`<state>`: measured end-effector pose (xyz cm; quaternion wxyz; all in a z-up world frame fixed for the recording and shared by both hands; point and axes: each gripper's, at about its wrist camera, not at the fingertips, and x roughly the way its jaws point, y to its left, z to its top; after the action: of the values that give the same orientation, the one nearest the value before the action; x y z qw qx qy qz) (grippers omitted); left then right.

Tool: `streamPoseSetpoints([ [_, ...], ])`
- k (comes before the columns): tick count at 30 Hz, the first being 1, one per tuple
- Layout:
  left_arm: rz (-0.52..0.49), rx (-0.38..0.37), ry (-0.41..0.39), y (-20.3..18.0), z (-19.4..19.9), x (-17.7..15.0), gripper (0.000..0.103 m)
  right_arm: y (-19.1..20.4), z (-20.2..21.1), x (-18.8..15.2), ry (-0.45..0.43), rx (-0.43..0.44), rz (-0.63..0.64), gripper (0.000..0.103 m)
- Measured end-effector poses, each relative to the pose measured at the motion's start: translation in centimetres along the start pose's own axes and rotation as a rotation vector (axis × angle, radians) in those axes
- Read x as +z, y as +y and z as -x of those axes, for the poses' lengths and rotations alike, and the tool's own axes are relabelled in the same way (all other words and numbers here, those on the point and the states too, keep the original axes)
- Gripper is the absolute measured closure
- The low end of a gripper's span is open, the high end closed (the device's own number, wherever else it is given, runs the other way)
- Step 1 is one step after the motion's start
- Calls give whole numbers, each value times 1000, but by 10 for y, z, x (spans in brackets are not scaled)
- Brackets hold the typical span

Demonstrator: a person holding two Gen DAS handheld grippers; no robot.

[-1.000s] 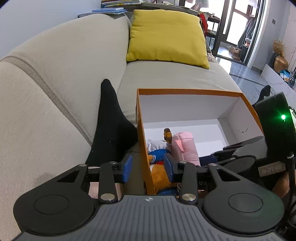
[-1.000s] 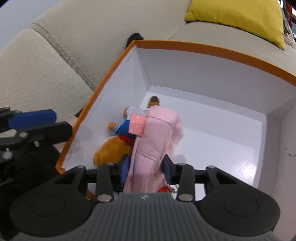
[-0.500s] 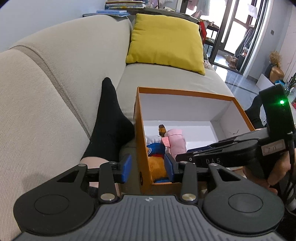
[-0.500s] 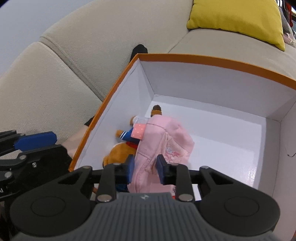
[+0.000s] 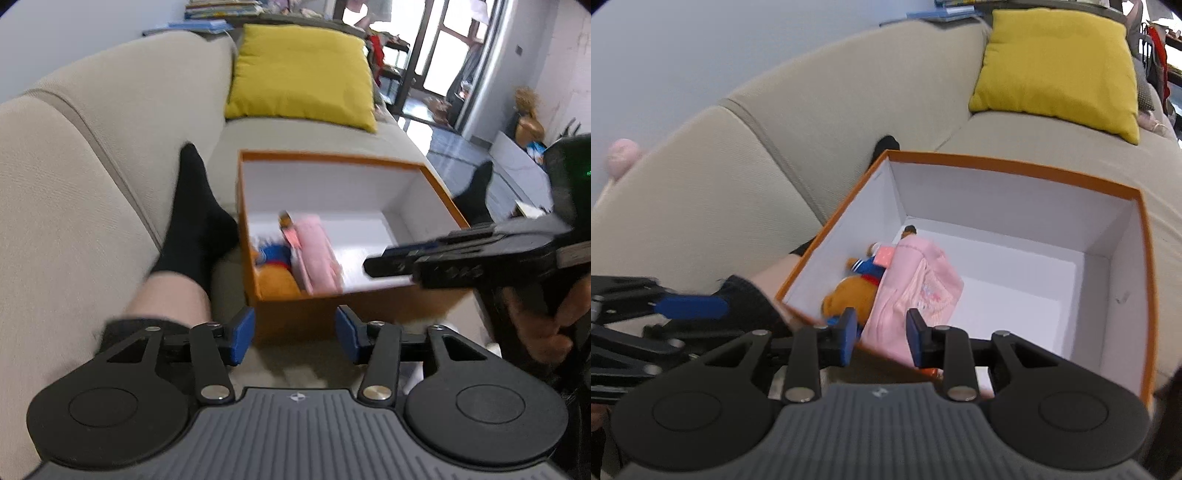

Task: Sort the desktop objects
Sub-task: 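Withdraw both tools and grasp the pink card wallet with the left gripper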

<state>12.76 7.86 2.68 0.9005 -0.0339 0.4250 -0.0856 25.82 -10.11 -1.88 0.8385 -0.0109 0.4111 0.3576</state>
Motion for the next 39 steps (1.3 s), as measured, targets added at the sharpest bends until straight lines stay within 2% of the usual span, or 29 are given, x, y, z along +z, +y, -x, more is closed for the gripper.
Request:
streamPoseSetpoints([
  [3,-27,-9,64,-11,-6,-18,42,-2,19,-21,-22,15,-24,63],
  [8,-43,-11,179,-21,-18,-50,36,-4,41,-62,-31,1,-62,61],
  [11,-51,-1,250,-25,-28,-70,36,-6,41,-87,-3,5,-84,61],
  [14,-56,28,289,-30,-31,-90,36,-5,47,-115,42,30,-112,61],
  [18,-85,46,283,-45,-22,-108,33,0,50,-139,59,12,-90,61],
  [24,-319,202,255,-91,-27,-135,33,1,54,-156,60,16,-105,61],
  [27,-364,234,272,-104,-35,-148,33,0,61,-163,57,13,-112,61],
  [30,-394,251,268,-114,-40,-153,33,-2,63,-168,55,9,-121,61],
  [35,-383,313,273,-119,-56,-157,33,-5,64,-174,58,5,-135,61],
  [39,-372,316,259,-118,-57,-157,31,-6,65,-175,58,4,-138,61],
])
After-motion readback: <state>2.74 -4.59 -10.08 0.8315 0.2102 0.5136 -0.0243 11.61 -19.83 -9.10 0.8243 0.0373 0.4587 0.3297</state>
